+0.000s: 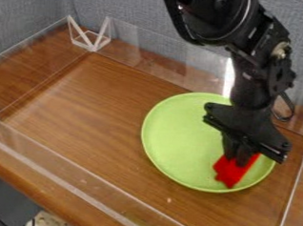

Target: Put the red object on the right side

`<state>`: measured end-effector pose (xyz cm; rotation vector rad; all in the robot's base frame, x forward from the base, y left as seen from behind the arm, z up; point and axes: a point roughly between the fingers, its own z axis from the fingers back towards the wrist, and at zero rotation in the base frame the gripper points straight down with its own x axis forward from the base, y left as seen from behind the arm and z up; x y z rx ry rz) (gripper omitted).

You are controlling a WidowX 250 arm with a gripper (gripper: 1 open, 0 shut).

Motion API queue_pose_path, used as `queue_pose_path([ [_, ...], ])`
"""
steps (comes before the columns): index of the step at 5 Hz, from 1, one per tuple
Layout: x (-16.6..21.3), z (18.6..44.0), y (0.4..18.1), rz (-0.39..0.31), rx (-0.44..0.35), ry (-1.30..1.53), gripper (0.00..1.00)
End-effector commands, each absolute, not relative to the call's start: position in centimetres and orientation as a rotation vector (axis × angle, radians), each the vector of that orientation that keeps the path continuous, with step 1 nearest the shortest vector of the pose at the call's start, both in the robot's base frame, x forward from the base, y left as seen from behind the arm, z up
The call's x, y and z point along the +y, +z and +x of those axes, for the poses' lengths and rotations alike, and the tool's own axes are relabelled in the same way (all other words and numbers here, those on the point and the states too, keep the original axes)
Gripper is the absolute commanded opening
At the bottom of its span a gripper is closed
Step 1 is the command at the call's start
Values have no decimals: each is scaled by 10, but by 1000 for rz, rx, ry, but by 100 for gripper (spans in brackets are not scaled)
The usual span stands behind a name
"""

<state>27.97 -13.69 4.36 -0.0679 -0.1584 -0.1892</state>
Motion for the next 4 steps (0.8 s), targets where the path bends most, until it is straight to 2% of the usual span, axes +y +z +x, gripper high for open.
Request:
queue_pose_path([
  [1, -160, 254, 31, -66, -82, -231, 0],
  [2, -172, 246, 21, -60, -51, -265, 0],
  [4, -167, 220, 25, -32, -7, -200, 0],
])
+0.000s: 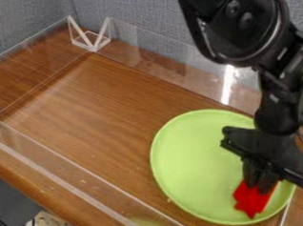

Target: Put the red object on the right side

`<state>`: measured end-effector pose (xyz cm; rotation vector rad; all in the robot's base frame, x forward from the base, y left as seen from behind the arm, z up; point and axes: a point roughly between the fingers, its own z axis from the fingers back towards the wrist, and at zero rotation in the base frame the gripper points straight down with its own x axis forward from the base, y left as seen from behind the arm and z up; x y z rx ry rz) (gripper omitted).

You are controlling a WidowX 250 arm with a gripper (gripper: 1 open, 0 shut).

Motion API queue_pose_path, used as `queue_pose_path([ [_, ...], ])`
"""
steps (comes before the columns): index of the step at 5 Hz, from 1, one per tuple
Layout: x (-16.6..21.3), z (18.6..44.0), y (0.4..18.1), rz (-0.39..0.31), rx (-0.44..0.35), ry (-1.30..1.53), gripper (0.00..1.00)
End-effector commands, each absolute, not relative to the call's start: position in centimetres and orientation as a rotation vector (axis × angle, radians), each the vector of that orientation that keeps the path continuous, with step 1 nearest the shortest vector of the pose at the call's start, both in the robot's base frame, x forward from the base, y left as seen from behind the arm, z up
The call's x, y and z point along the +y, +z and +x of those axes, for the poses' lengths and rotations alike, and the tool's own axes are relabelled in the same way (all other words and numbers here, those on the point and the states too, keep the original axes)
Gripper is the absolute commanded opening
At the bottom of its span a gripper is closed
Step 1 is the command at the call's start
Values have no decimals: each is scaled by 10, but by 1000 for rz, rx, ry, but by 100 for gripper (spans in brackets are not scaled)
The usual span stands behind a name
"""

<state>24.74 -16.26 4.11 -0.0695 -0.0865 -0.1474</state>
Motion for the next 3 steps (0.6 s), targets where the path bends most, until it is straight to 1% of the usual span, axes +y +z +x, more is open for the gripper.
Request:
queue_pose_path([
  [1, -164, 208, 27, -24, 5, -172, 0],
  [3, -150, 195, 21, -7, 21, -184, 0],
])
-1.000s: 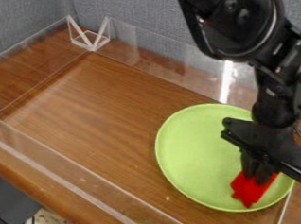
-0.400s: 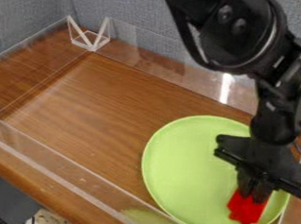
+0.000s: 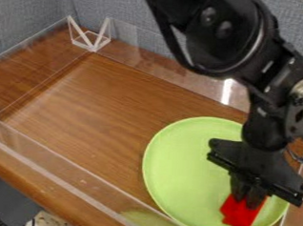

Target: Put the red object on the right side

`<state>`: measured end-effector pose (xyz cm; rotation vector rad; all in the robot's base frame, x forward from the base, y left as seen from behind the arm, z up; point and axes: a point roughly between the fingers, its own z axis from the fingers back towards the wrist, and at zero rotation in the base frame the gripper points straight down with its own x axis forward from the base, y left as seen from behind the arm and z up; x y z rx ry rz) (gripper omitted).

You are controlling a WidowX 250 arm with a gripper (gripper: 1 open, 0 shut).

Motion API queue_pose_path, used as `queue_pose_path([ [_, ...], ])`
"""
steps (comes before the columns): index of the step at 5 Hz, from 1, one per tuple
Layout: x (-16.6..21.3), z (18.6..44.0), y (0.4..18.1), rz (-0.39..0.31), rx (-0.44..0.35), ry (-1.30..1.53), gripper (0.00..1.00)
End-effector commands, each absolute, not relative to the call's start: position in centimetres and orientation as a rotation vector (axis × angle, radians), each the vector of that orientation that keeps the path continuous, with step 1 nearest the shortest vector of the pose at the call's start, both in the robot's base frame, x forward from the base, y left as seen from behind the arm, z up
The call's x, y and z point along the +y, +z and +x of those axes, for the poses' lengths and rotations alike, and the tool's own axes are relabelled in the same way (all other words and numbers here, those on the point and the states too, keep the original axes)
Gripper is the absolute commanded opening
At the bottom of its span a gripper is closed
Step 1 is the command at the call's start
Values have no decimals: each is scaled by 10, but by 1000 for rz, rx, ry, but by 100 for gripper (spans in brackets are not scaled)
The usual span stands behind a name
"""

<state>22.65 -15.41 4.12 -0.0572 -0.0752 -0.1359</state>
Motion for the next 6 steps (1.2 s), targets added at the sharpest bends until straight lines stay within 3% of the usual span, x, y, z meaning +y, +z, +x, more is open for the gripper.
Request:
queue_pose_path([
  [1, -148, 194, 9, 4, 32, -178, 0],
  [3, -143, 187, -8, 31, 54, -237, 0],
  [5, -134, 176, -15, 68, 69, -356, 0],
  [6, -130, 184, -15, 78, 81, -326, 0],
])
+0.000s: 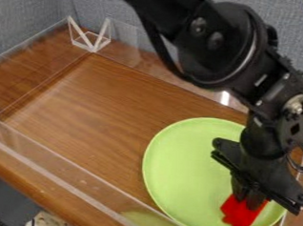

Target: Put the red object on the right side

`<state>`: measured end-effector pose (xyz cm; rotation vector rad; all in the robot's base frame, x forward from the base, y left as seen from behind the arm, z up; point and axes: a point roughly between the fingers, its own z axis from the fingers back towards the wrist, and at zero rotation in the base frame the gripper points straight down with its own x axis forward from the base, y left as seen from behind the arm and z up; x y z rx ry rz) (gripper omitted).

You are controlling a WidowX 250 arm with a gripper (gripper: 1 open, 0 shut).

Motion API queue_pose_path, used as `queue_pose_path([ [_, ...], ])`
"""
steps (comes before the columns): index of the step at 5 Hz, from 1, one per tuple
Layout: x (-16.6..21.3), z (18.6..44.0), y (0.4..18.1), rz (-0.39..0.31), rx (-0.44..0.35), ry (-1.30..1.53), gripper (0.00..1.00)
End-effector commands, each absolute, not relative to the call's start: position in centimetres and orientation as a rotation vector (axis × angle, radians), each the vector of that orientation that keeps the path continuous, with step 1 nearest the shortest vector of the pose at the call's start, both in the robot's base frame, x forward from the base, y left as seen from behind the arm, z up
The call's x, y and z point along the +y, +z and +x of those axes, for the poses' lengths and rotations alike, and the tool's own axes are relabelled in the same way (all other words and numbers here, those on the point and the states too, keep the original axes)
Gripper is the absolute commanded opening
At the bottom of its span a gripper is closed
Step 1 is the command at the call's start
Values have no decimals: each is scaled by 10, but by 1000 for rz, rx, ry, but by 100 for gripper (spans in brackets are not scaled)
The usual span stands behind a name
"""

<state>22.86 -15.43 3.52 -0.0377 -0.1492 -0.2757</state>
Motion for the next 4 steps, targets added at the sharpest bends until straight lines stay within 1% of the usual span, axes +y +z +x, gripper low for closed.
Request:
queue_pose_path([
  [1, -126, 192, -16, 87, 91, -297, 0],
  [2, -125, 190, -18, 96, 101, -277, 0],
  [4, -125, 182, -14, 112, 97, -184, 0],
])
